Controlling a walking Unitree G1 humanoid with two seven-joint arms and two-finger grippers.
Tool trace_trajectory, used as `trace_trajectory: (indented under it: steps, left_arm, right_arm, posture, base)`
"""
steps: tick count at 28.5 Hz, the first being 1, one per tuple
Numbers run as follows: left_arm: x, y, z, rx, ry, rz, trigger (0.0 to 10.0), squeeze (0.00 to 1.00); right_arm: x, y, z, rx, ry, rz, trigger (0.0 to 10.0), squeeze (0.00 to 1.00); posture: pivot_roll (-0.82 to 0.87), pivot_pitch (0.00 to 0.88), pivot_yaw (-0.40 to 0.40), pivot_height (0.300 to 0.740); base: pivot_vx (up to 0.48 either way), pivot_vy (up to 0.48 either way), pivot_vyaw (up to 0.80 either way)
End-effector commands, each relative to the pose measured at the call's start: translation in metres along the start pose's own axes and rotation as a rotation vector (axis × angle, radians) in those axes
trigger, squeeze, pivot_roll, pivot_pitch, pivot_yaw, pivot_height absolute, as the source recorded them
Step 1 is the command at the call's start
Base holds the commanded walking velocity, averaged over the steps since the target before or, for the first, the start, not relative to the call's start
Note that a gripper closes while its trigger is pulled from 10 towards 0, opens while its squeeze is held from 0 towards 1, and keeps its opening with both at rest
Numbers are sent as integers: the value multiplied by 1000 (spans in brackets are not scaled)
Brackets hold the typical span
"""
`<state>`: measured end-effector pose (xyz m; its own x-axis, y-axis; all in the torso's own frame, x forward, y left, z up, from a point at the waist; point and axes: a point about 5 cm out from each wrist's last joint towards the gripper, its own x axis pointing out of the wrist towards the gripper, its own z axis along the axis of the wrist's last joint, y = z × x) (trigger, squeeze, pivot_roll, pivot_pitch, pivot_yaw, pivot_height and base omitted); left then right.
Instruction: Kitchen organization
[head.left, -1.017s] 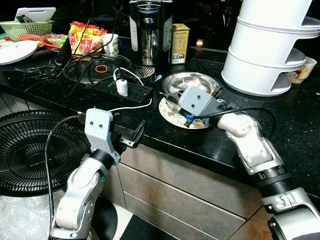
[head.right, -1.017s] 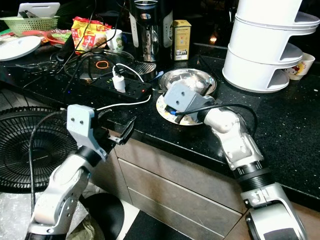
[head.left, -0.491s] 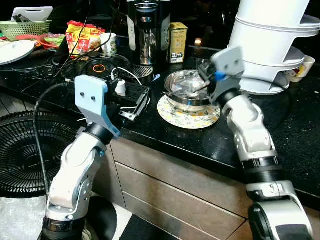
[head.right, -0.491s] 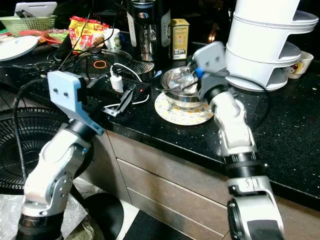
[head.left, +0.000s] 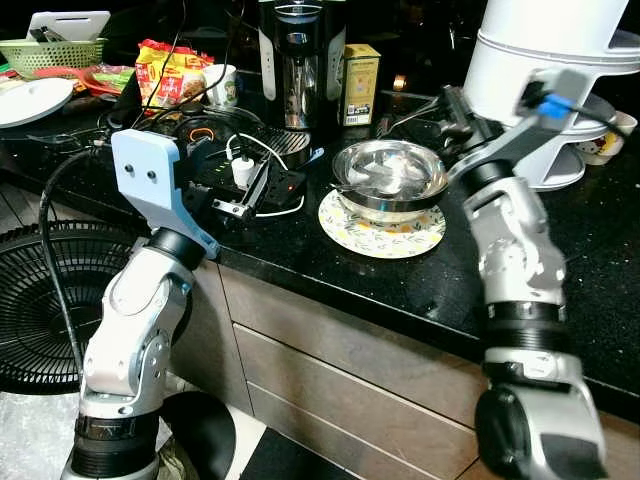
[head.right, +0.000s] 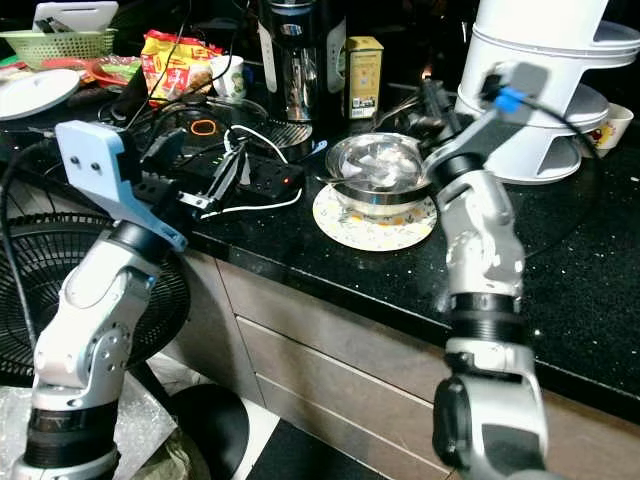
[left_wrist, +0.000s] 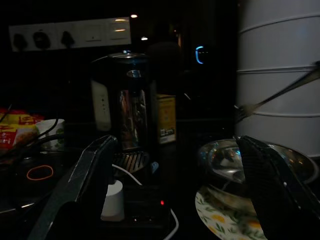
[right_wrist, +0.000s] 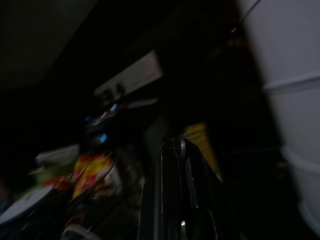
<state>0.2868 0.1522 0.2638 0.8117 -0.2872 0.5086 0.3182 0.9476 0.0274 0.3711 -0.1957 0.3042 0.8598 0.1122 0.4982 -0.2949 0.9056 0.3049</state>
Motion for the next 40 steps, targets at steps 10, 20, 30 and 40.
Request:
trace_trajectory:
  steps: [10,20,30,40]
  left_arm:
    - [5,3,-1,-1,-11,-14,10000,0]
    - [9,23,-18,67,26,57,10000,0]
    - [2,34,-43,116,89,141,10000,0]
    - [11,29,-66,77,113,60,10000,0]
  right_arm:
    - [1,-14,15,6,-31,-30,0,0]
    - [1,-1,3,-96,24,52,2000,0]
    - [0,4,-1,-119,55,94,10000,0]
    - [-1,15,3,-131,52,133,10000,0]
  posture:
    - [38,0,-12,740]
    - [28,0,-15,740]
    - [13,0,-21,740]
    - [-29,0,-24,740]
  base:
    - [0,0,-800]
    - [0,0,-80]
    - [0,0,0]
    - [0,0,0]
